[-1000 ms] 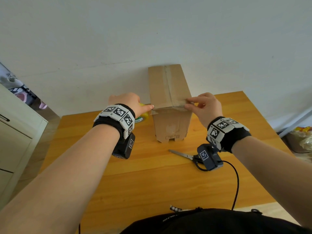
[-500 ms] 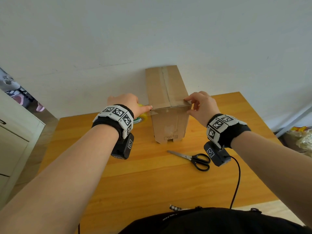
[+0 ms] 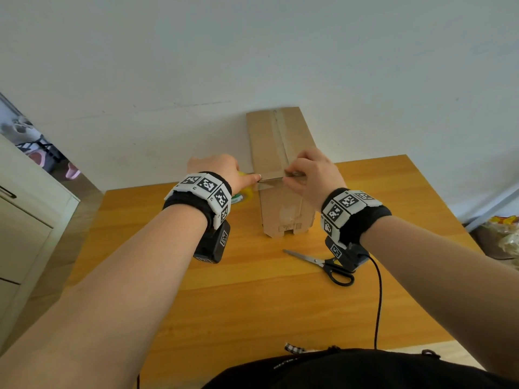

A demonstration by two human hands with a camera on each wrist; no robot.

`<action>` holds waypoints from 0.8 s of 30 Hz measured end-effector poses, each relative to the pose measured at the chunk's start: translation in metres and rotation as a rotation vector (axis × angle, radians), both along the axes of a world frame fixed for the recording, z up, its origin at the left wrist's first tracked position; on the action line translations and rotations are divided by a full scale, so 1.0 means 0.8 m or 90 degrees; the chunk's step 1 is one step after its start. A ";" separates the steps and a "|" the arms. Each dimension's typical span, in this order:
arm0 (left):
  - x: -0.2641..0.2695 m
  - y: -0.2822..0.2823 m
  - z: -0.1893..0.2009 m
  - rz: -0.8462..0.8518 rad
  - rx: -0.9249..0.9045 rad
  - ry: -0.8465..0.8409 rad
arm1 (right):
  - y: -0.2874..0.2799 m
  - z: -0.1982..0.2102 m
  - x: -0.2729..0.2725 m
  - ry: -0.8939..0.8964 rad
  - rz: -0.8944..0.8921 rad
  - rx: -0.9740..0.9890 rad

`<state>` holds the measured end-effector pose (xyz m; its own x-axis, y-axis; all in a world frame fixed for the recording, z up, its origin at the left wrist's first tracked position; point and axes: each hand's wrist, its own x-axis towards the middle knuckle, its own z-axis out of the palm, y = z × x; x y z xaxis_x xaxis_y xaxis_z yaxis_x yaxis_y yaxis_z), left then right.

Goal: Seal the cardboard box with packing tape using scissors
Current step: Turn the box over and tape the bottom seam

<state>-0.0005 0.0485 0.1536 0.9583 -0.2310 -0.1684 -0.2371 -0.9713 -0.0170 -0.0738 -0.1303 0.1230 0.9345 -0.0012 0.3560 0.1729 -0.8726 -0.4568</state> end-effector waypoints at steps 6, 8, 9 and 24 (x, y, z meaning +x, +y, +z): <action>-0.005 -0.002 0.008 0.000 0.030 -0.007 | 0.003 0.009 0.002 0.062 -0.008 -0.049; -0.006 -0.002 0.010 0.003 0.016 -0.003 | 0.012 0.014 0.006 0.070 -0.010 -0.056; -0.007 -0.002 0.011 0.003 0.010 0.002 | 0.019 0.015 0.008 0.062 0.001 -0.060; 0.000 0.013 0.003 0.015 -0.112 0.118 | 0.047 -0.004 0.027 -0.002 0.039 0.008</action>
